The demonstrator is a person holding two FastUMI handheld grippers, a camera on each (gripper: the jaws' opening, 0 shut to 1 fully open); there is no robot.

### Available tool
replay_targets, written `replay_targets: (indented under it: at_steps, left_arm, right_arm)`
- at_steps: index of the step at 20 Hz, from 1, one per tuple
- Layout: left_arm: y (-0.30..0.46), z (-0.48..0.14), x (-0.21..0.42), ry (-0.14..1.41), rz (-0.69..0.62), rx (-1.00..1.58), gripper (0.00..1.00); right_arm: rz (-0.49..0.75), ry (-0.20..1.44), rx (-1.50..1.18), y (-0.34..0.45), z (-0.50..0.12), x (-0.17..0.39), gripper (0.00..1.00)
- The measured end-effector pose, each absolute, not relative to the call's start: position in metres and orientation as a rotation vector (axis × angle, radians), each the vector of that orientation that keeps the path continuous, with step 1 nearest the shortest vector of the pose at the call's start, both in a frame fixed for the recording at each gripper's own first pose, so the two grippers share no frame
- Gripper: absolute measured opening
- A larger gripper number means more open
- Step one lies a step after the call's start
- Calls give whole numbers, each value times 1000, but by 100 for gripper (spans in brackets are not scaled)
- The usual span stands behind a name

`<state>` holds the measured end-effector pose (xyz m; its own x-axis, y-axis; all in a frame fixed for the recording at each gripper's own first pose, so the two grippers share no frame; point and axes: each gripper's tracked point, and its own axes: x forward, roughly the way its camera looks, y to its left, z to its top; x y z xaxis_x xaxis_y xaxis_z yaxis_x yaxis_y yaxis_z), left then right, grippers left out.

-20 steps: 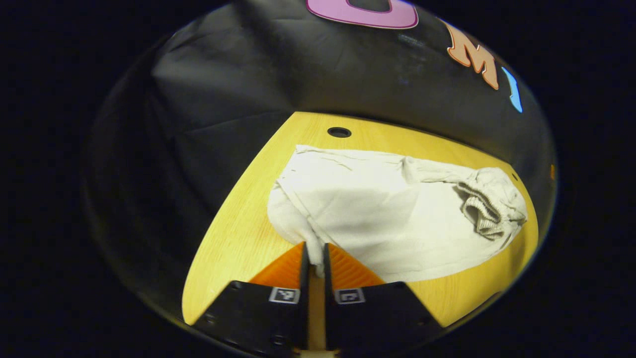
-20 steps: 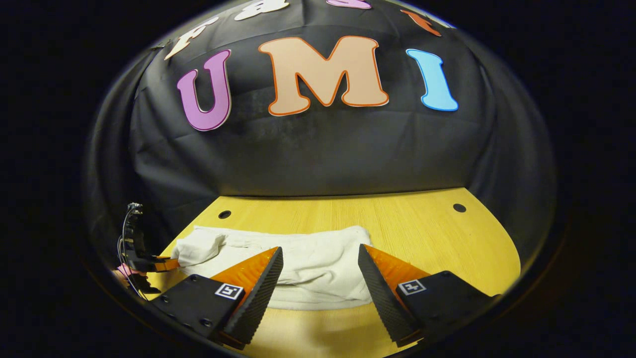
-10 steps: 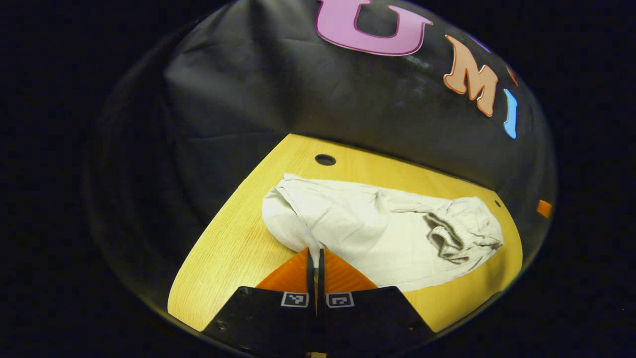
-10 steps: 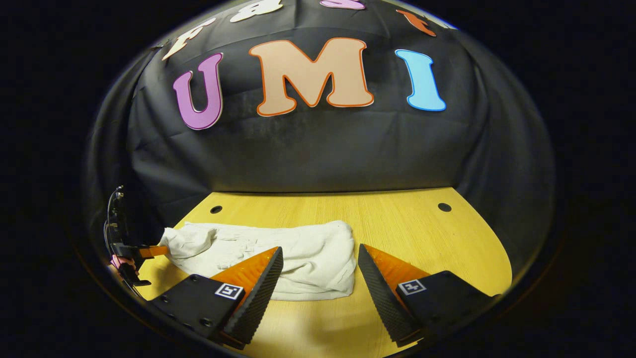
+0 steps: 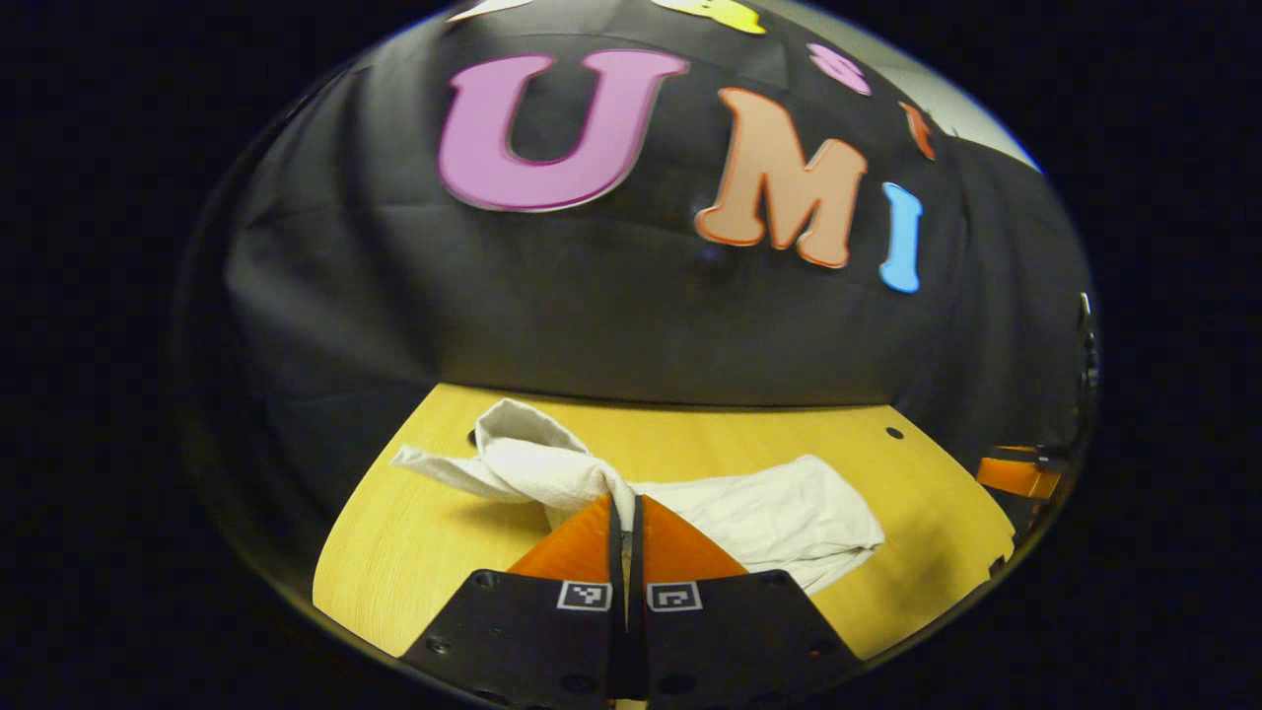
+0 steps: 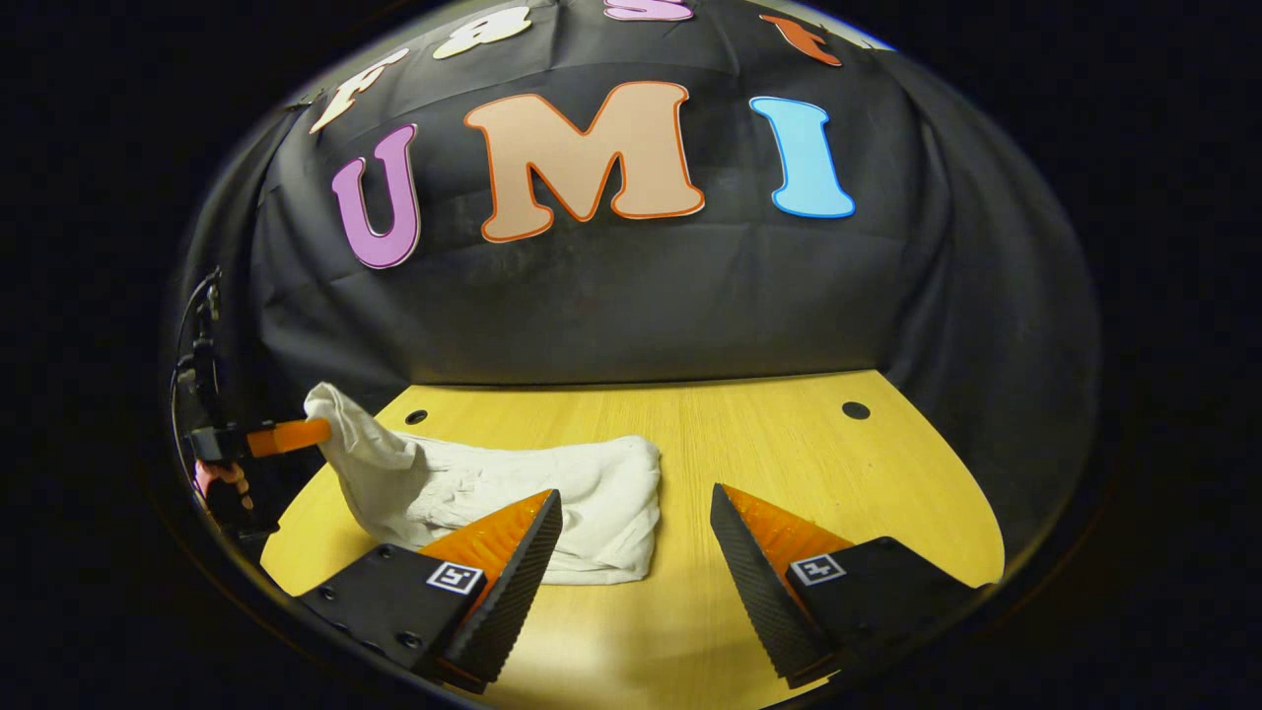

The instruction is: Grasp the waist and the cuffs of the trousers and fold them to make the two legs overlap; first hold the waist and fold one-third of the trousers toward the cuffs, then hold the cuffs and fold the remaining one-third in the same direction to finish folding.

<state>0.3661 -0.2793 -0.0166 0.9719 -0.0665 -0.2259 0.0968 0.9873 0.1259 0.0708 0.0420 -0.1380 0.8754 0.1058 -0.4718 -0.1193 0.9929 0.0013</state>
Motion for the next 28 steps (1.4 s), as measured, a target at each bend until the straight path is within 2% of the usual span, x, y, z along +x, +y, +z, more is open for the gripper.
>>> replay_targets:
  at_steps: [5, 8, 13, 14, 15, 17, 18, 19, 20, 21, 22, 23, 25, 28]
  left_arm:
    - [-412, -40, 384, 279, -296, 275, 0]
    - [-456, -78, 403, 339, -375, 344, 0]
    - [-479, -135, 425, 436, -401, 402, 0]
    - [-477, -143, 426, 453, -398, 396, 3]
    - [-474, -149, 427, 471, -392, 387, 5]
    - [-475, -157, 426, 502, -378, 358, 7]
    - [-476, -162, 424, 515, -379, 339, 10]
    - [-477, -166, 423, 526, -380, 322, 13]
    - [-483, -171, 422, 530, -386, 301, 29]
    - [-486, -171, 421, 526, -389, 277, 38]
    - [-488, -171, 421, 519, -387, 256, 55]
    - [-489, -167, 417, 509, -382, 233, 65]
    - [-481, -150, 412, 486, -339, 205, 96]
    - [-467, -129, 400, 432, -297, 183, 96]
  right_arm:
    - [122, 501, -13, 6, -135, 62, 97]
    - [112, 518, -7, -17, -138, 57, 97]
    - [82, 538, 10, -53, -142, 54, 97]
    - [79, 540, 13, -58, -142, 53, 93]
    - [75, 540, 14, -63, -141, 53, 97]
    - [70, 539, 13, -71, -140, 53, 97]
    - [68, 539, 11, -75, -140, 53, 94]
    - [65, 539, 11, -78, -140, 52, 97]
    - [65, 540, 13, -80, -139, 53, 97]
    - [66, 539, 15, -81, -138, 52, 97]
    - [67, 536, 16, -81, -138, 53, 97]
    - [68, 532, 16, -81, -137, 52, 97]
    - [73, 526, 17, -79, -135, 49, 97]
    - [86, 510, 24, -69, -129, 47, 97]
